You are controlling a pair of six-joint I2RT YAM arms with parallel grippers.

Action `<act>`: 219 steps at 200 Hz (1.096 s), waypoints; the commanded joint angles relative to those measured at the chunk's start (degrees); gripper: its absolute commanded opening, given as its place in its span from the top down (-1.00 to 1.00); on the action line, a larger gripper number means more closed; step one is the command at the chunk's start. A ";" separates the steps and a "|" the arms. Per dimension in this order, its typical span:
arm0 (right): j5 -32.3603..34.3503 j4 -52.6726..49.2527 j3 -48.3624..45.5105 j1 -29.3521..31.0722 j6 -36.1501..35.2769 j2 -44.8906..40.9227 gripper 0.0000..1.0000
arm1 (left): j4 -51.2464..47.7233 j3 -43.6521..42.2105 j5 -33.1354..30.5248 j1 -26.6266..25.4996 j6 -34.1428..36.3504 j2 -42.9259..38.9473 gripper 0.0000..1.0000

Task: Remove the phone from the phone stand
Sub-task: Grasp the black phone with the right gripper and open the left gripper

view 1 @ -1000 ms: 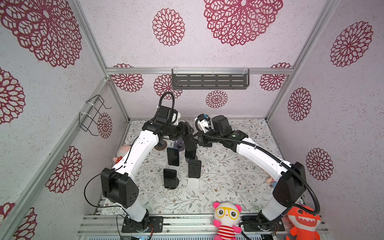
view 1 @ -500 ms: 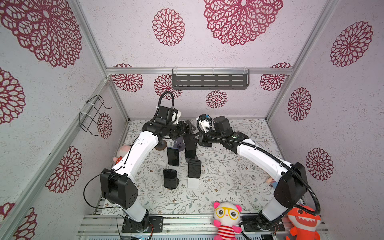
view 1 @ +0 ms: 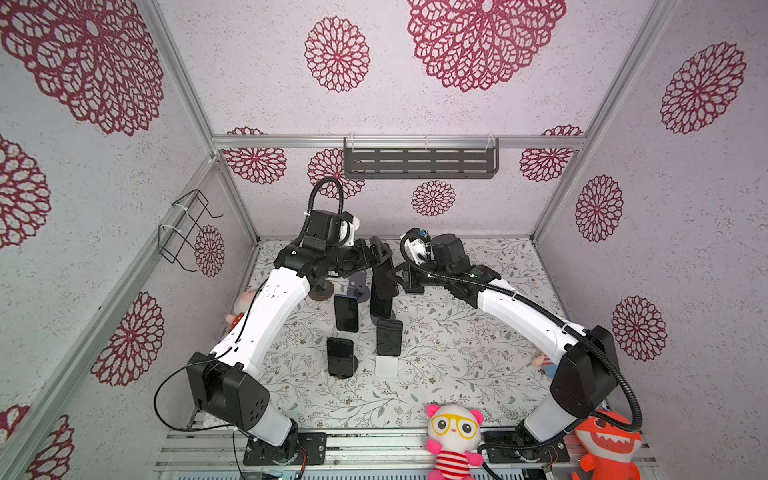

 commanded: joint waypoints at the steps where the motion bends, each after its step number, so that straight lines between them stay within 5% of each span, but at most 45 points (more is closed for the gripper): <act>1: 0.27 4.81 0.64 -1.47 1.42 -5.51 1.00 | 1.58 -1.11 -0.99 -0.04 0.56 -2.23 -0.95; 122: -1.71 -10.32 -0.30 -18.34 -1.76 -13.55 1.00 | -2.15 -4.65 -7.77 4.30 10.28 -8.01 -0.95; 219: -10.80 -15.57 2.09 -34.10 -11.58 1.03 1.00 | -5.85 -9.32 -16.13 5.10 14.36 -13.01 -0.95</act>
